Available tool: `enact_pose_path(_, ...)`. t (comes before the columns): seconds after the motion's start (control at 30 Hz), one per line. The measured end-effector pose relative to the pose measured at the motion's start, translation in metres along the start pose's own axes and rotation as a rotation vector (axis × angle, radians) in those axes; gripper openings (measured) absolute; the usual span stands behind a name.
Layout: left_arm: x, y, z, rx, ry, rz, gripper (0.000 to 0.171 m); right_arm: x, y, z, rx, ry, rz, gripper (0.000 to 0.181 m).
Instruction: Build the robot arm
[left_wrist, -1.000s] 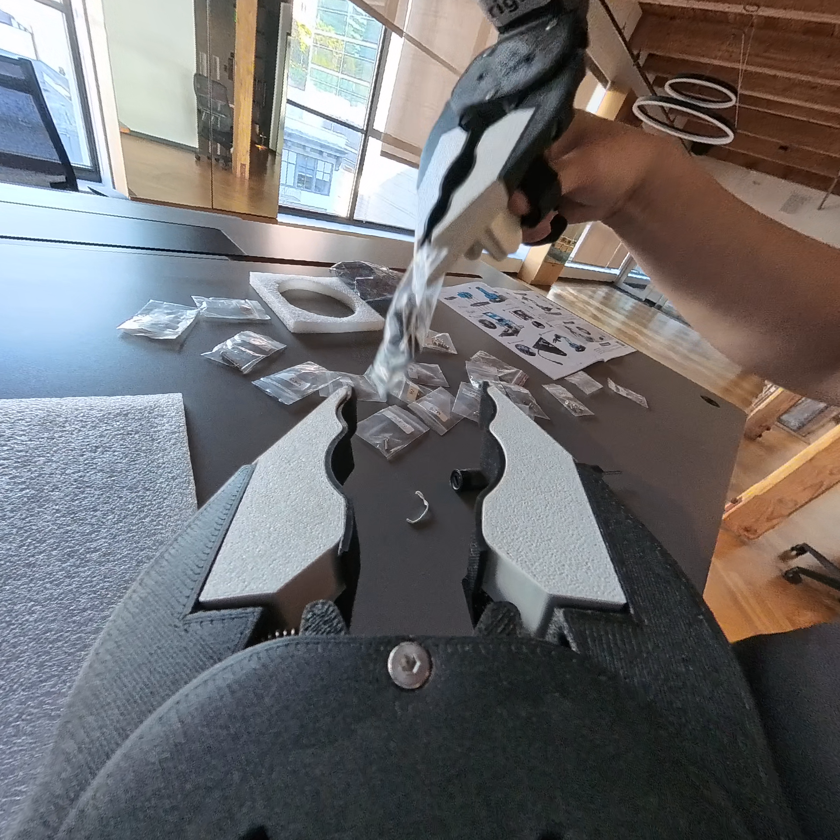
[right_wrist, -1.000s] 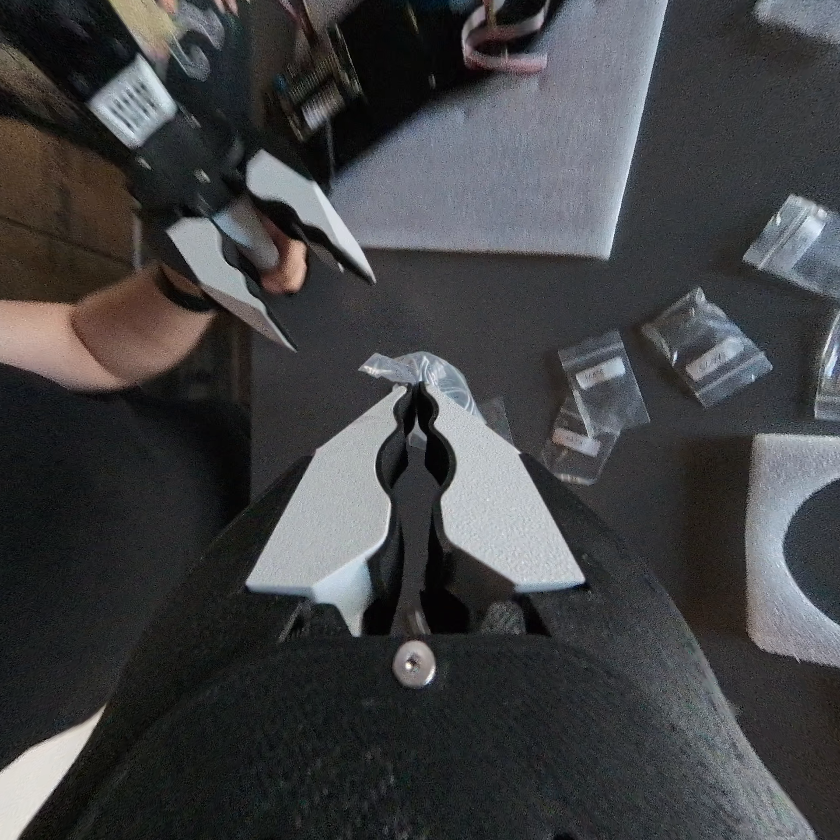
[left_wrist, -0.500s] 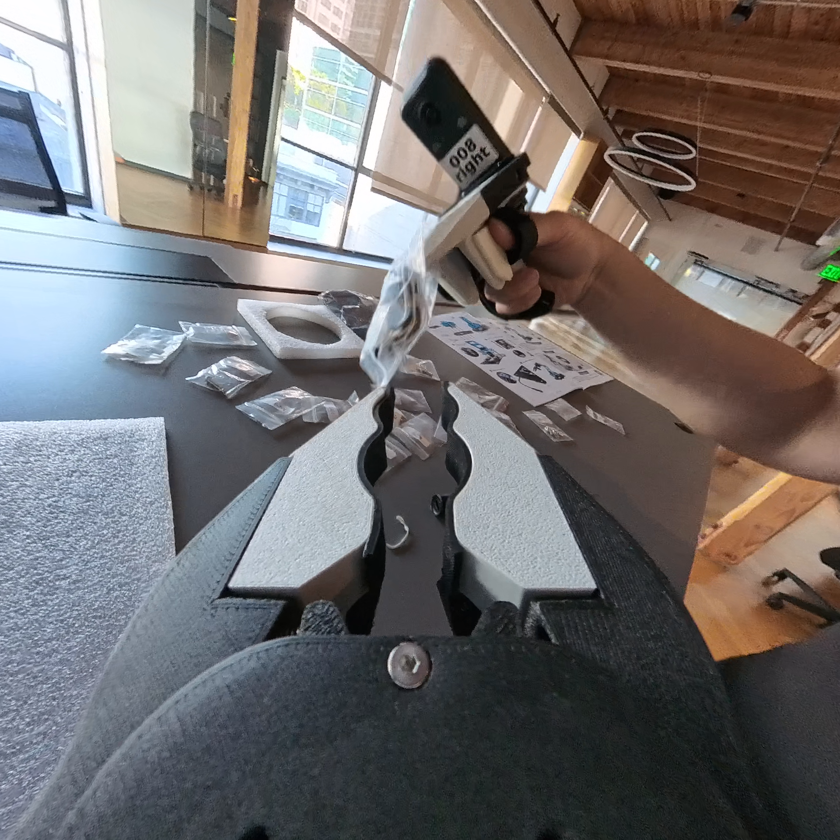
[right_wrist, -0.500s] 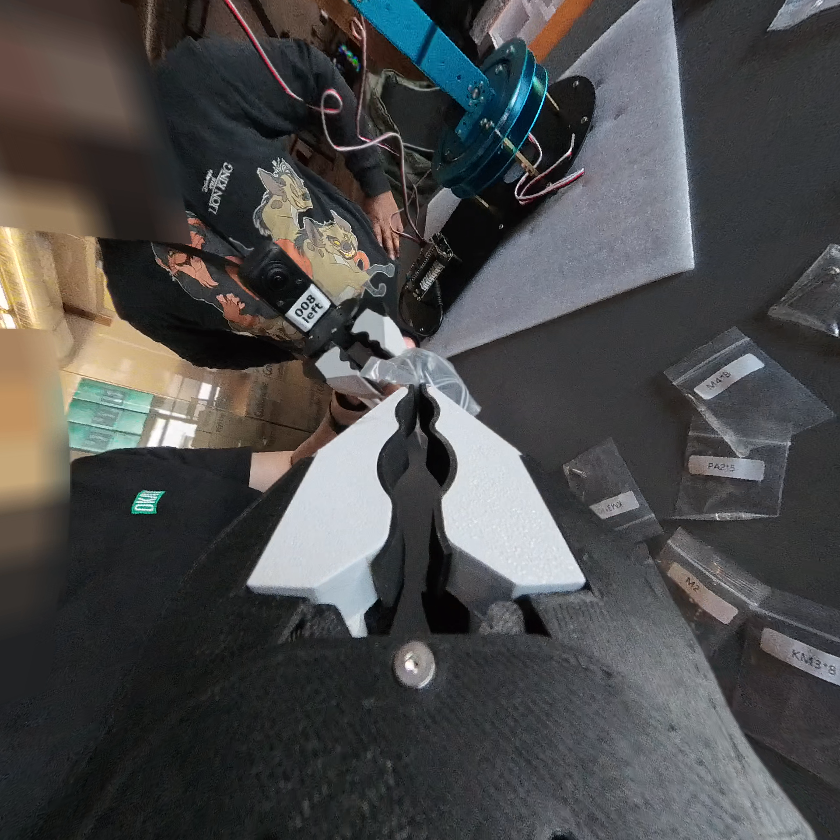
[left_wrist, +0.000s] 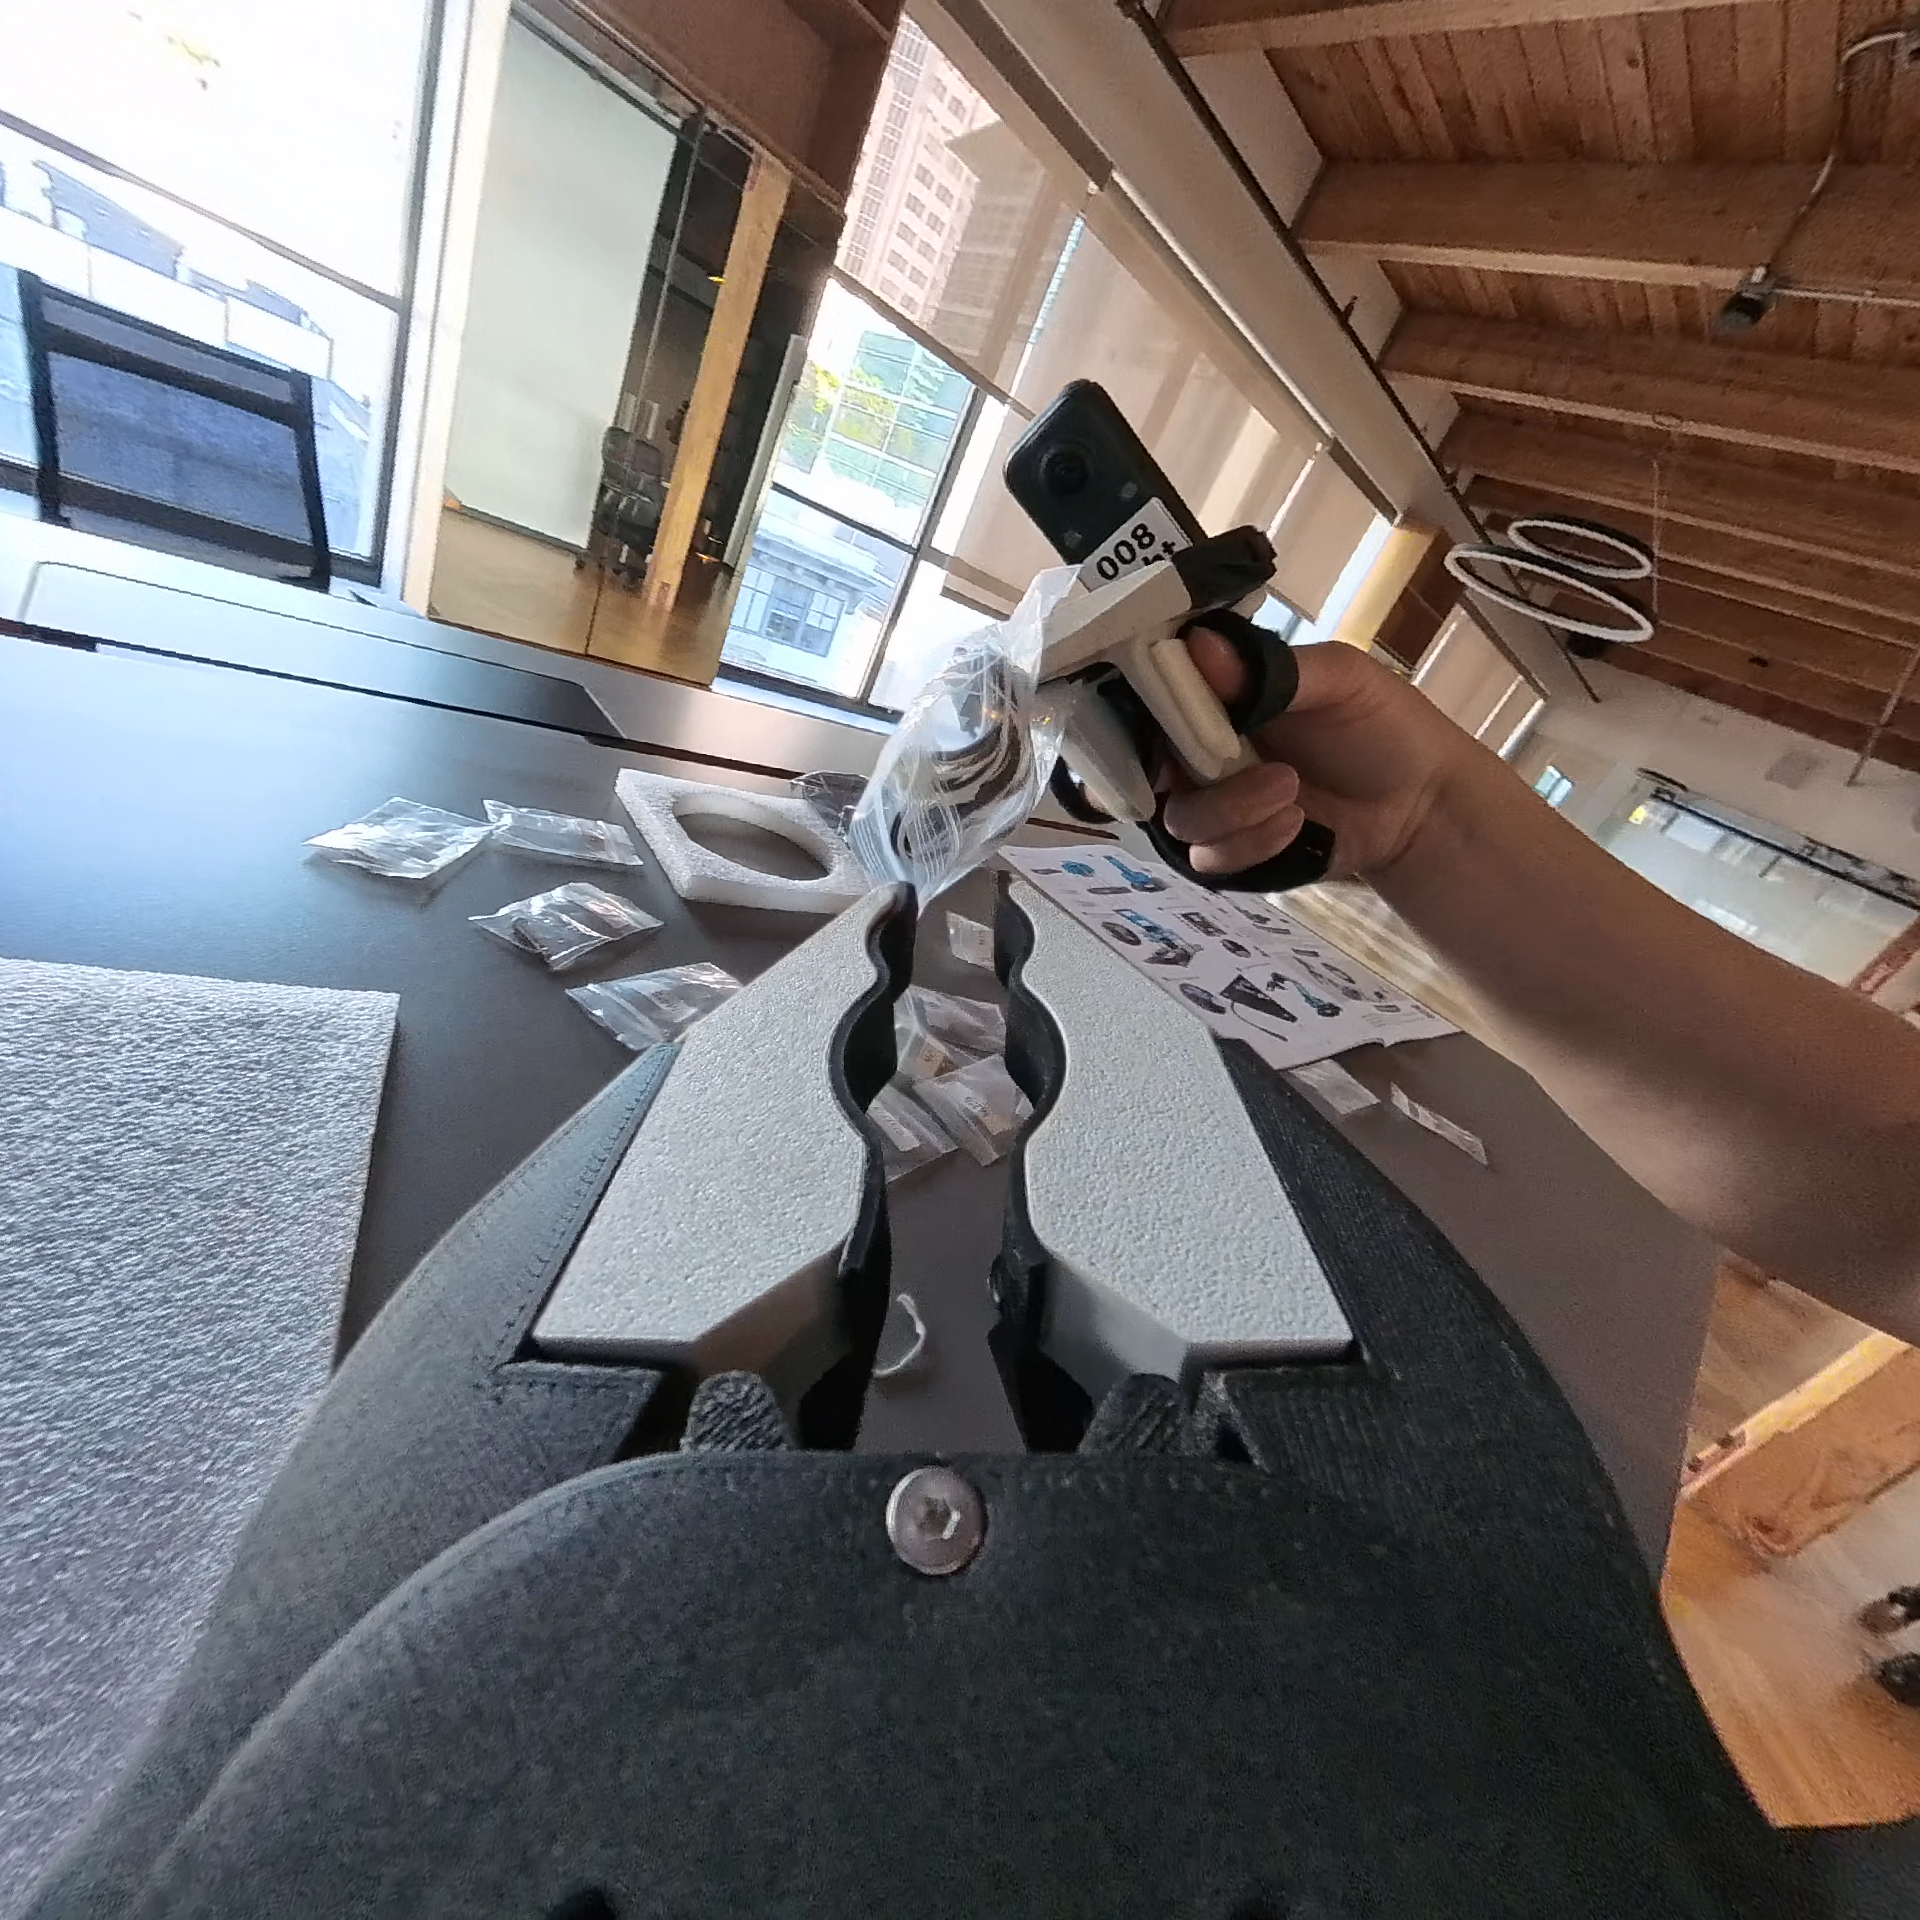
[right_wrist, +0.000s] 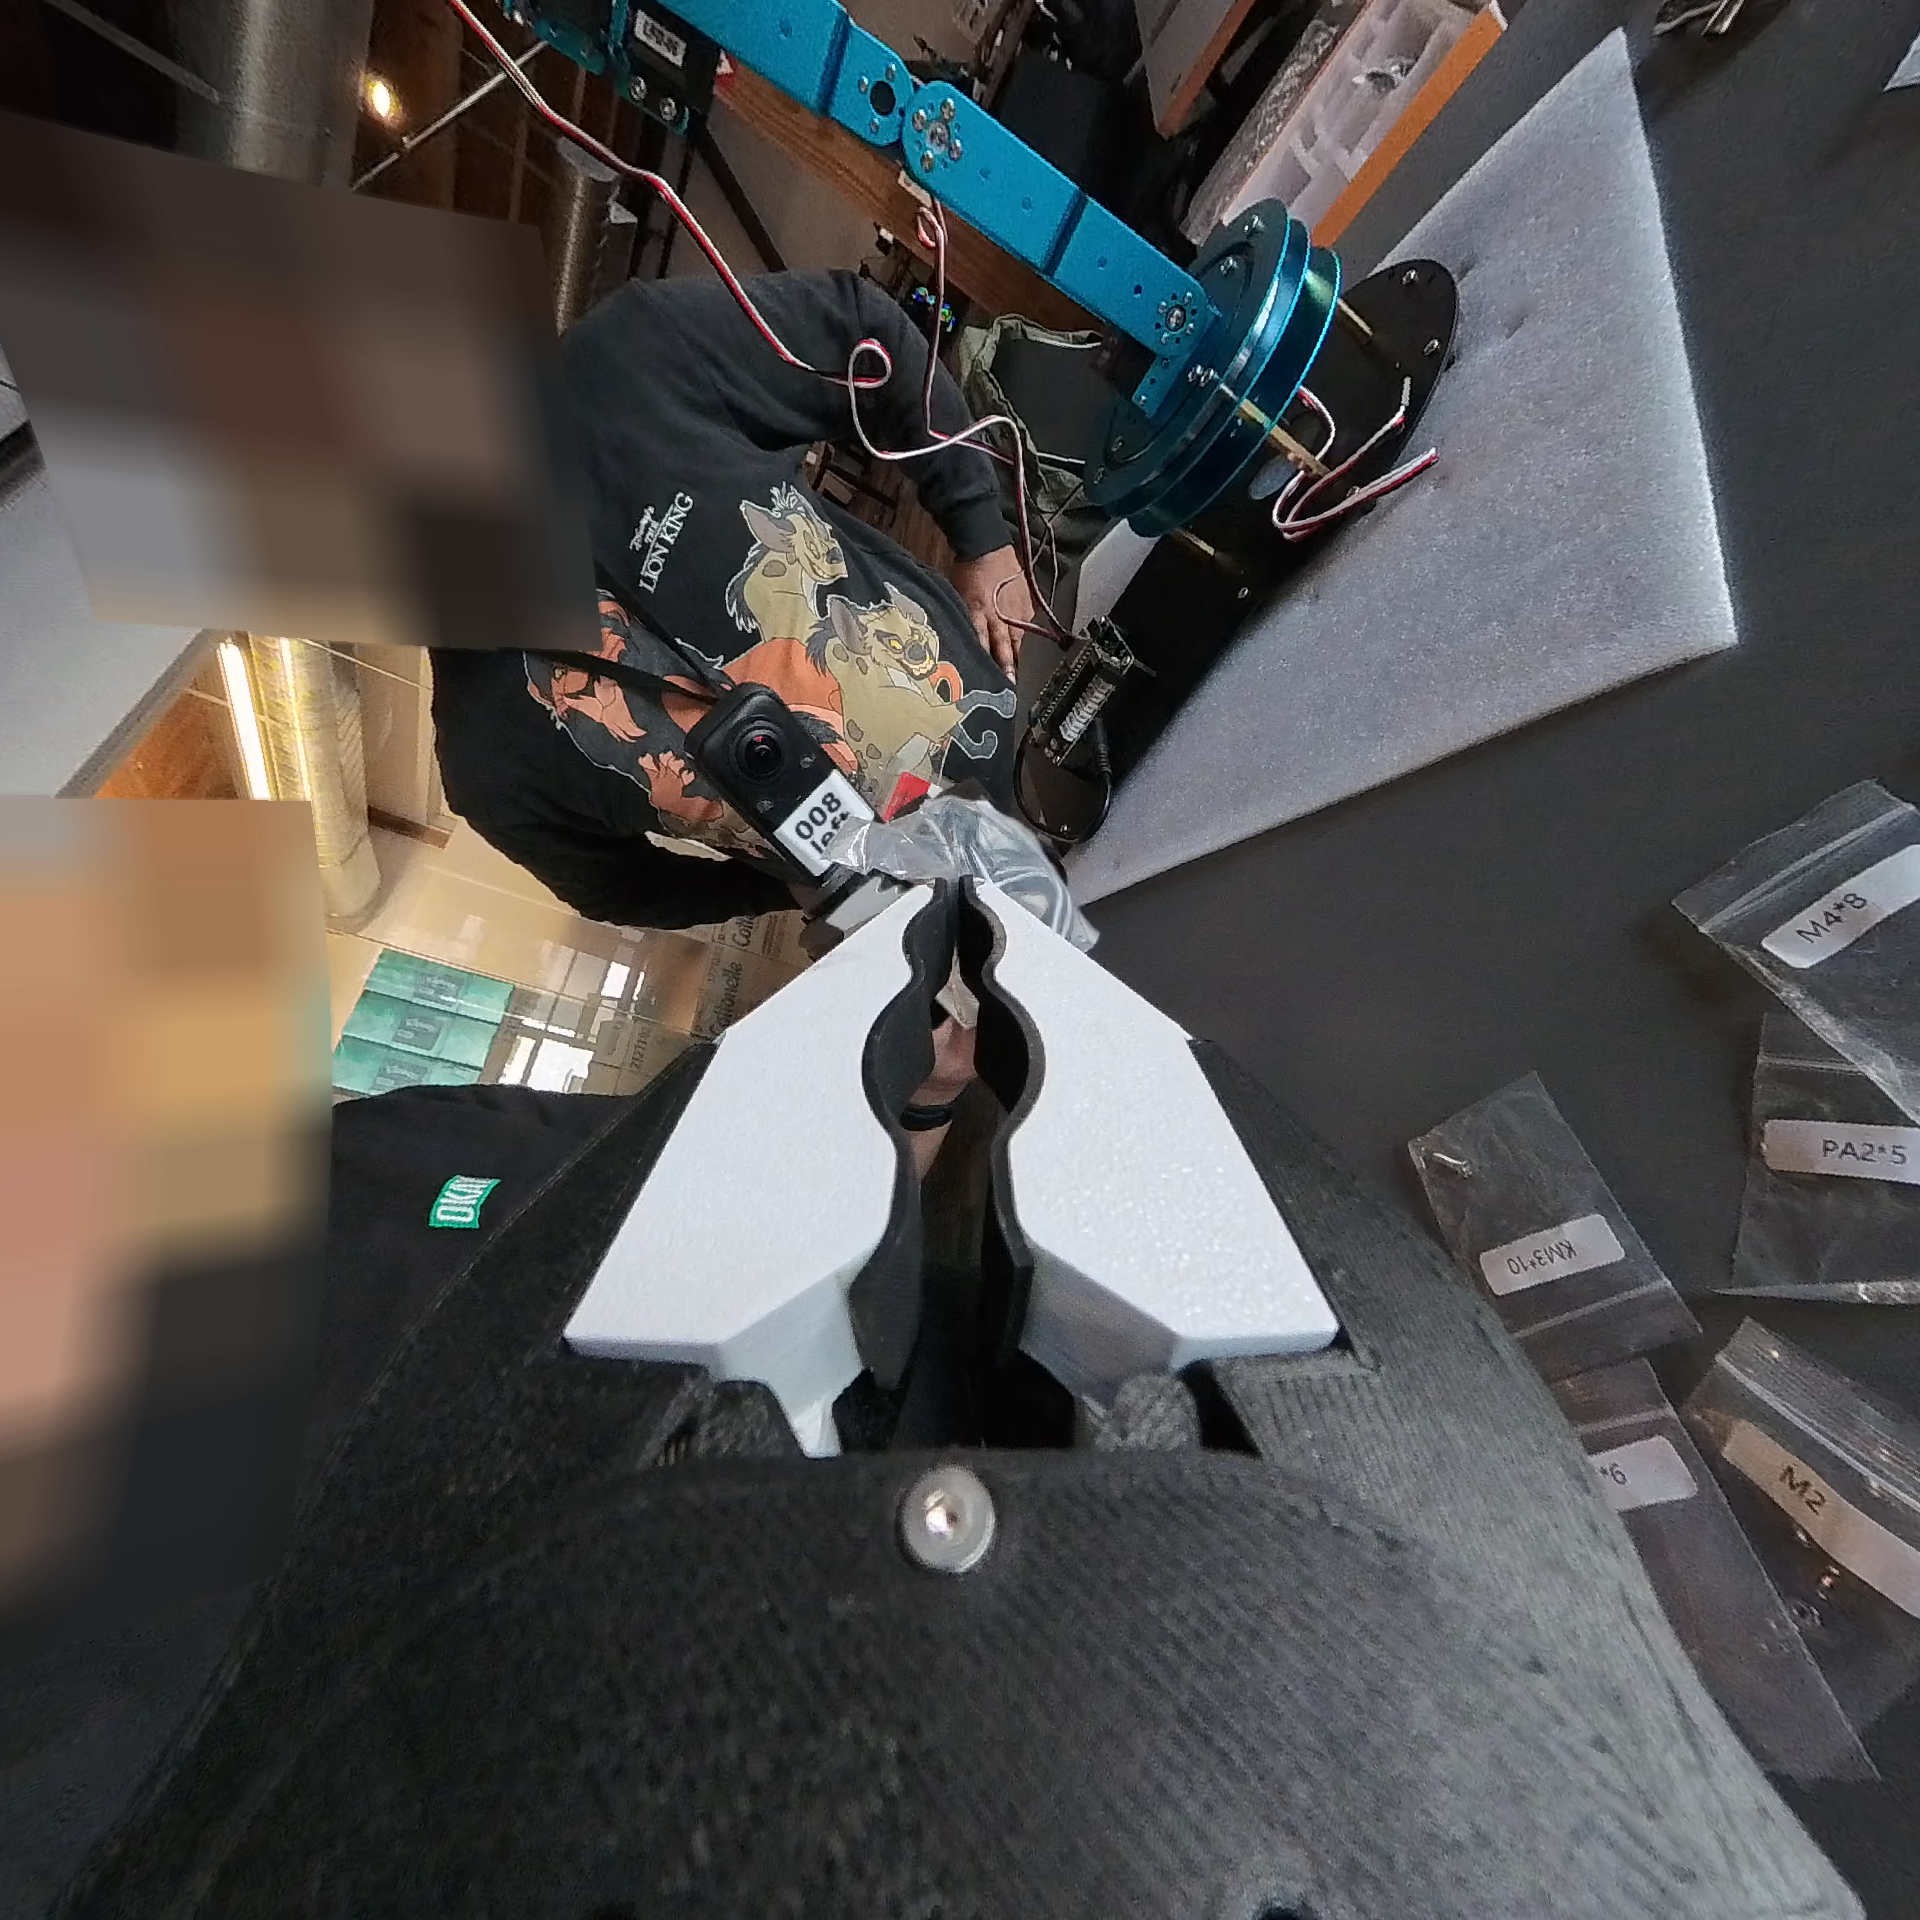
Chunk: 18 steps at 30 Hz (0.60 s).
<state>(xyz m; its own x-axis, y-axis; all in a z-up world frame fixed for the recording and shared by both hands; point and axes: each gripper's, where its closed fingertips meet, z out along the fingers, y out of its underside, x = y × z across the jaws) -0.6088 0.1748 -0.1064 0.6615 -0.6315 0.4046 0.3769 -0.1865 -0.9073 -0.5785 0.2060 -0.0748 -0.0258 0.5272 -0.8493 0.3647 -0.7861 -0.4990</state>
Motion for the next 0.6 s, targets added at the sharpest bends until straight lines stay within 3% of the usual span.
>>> enact_pose_path(0.27, 0.004, 0.0, 0.007, 0.017, 0.044, -0.046, 0.006, 0.004, -0.002, 0.004, -0.011, 0.007, -0.007, 0.0)
enact_pose_path(0.47, 0.019, -0.003, 0.002, 0.028, 0.23, -0.213, 0.0, 0.017, 0.007, 0.002, -0.041, 0.085, -0.03, 0.0)
enact_pose_path(0.53, 0.022, -0.011, -0.004, 0.062, 0.309, -0.303, 0.0, 0.009, 0.011, 0.005, -0.059, 0.063, -0.125, 0.0)
enact_pose_path(0.6, 0.026, -0.019, -0.011, 0.091, 0.39, -0.395, 0.0, -0.005, 0.015, 0.007, -0.067, 0.049, -0.33, 0.007)
